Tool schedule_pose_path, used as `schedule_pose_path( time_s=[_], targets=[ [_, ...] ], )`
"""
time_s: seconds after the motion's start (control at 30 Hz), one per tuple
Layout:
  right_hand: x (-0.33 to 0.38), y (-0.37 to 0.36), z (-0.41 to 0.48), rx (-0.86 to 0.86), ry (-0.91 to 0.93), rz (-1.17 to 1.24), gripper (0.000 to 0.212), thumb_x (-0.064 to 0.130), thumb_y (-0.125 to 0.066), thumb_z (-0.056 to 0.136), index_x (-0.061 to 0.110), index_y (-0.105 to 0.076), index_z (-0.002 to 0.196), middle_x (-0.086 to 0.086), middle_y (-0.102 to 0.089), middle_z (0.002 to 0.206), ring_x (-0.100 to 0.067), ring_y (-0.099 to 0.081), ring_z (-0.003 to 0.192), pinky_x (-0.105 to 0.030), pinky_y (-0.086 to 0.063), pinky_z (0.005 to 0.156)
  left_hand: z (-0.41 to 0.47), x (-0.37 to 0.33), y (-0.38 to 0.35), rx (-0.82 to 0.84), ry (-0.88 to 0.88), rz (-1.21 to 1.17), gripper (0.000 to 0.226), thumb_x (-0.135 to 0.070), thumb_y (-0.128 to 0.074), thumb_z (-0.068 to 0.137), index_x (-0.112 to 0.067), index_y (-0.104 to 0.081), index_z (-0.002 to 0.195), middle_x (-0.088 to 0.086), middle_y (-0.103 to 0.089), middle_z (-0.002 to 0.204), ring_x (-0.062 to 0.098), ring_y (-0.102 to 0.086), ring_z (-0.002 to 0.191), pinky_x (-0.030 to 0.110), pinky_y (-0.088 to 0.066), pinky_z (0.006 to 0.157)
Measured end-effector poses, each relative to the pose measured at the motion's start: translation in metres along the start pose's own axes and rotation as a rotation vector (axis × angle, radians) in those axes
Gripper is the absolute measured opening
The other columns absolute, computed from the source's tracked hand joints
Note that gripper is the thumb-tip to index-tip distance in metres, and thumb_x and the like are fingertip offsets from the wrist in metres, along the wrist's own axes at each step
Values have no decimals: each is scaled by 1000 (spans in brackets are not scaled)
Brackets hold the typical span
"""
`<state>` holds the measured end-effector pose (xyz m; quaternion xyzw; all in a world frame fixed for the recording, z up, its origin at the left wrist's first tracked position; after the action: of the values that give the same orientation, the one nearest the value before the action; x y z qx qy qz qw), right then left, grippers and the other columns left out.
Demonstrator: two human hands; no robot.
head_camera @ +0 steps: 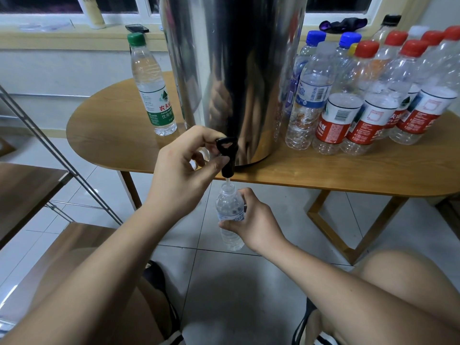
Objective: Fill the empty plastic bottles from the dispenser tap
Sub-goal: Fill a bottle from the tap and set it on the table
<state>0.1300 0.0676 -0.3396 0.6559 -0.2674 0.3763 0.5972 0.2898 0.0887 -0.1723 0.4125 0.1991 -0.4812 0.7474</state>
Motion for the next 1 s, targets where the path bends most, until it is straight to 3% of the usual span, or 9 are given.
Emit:
schedule_pose_path(
  time_s=[0.63,0.87,1.0],
  targets=[
    [-2,0,1,-11,-3,-14,68,43,-97,76,35,-50,125,11,-69,117,-14,-67,106,-39,-59,90,0,2,0,-18,-6,41,30,-3,-81,94,-16,-73,120,-1,-71,103,20,-68,99,29,-53,74],
    [-1,3,-1,-20,-4,-10,67,38,-98,75,31,-52,124,12,-71,114,-15,-67,103,-37,-57,89,0,4,3,4,-12,68,35,-5,-81,95,-21,-71,125,-5,-71,104,20,-68,101,31,-52,76],
    [1,6,-3,-8,-16,3,65,36,-98,76,33,-52,122,12,-71,113,-17,-68,104,-36,-57,89,4,12,16,-4,31,45,27,-18,-79,100,-24,-72,125,-10,-73,107,21,-69,102,38,-55,80]
  ],
)
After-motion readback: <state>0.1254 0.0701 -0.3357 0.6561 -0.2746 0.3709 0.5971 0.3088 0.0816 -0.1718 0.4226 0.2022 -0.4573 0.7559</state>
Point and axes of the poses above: each hand's wrist, its own z-axis towards the middle knuckle, its own y-axis out of the back of the hand, x = y × z, the point moved 7 cm from there along z, towards the middle knuckle
